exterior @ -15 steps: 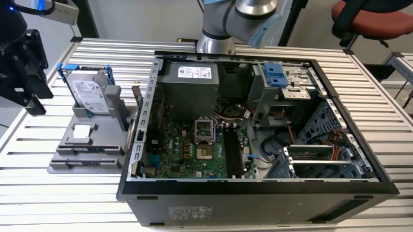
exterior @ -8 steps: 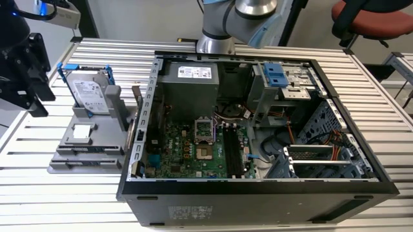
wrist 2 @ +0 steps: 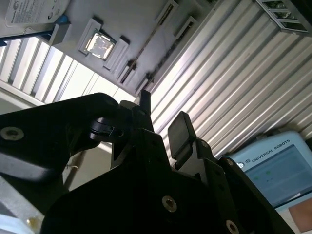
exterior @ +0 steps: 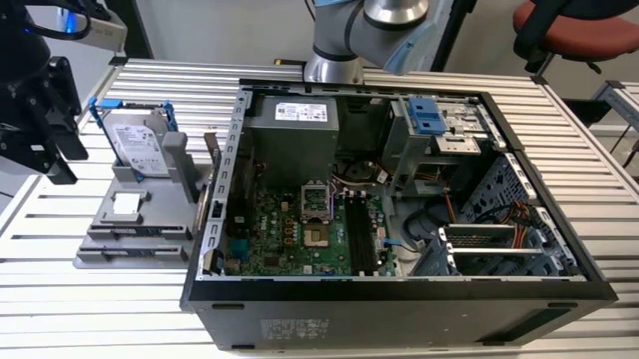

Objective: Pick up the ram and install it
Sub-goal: 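Pick up the ram and move it above insertion slot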

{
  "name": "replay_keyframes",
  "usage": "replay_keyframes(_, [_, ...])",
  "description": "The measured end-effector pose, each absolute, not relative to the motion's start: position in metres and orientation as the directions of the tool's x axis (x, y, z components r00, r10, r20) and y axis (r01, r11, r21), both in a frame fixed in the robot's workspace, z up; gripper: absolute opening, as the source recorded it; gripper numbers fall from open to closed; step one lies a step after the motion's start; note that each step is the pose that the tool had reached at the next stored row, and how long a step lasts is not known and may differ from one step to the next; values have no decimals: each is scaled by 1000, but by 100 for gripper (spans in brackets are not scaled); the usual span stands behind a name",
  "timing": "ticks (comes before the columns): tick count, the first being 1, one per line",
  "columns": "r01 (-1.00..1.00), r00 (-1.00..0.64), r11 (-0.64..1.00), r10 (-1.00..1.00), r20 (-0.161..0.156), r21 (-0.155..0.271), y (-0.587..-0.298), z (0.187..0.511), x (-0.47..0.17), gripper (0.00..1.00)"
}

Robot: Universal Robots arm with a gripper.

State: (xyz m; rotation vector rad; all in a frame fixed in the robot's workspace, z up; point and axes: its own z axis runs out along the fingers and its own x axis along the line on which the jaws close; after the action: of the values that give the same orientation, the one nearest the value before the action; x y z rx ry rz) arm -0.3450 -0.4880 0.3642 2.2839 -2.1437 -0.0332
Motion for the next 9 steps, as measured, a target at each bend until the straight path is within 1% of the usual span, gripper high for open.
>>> replay_keyframes(9, [-999, 50, -50, -999, -9, 21, -488, 355, -345, 100])
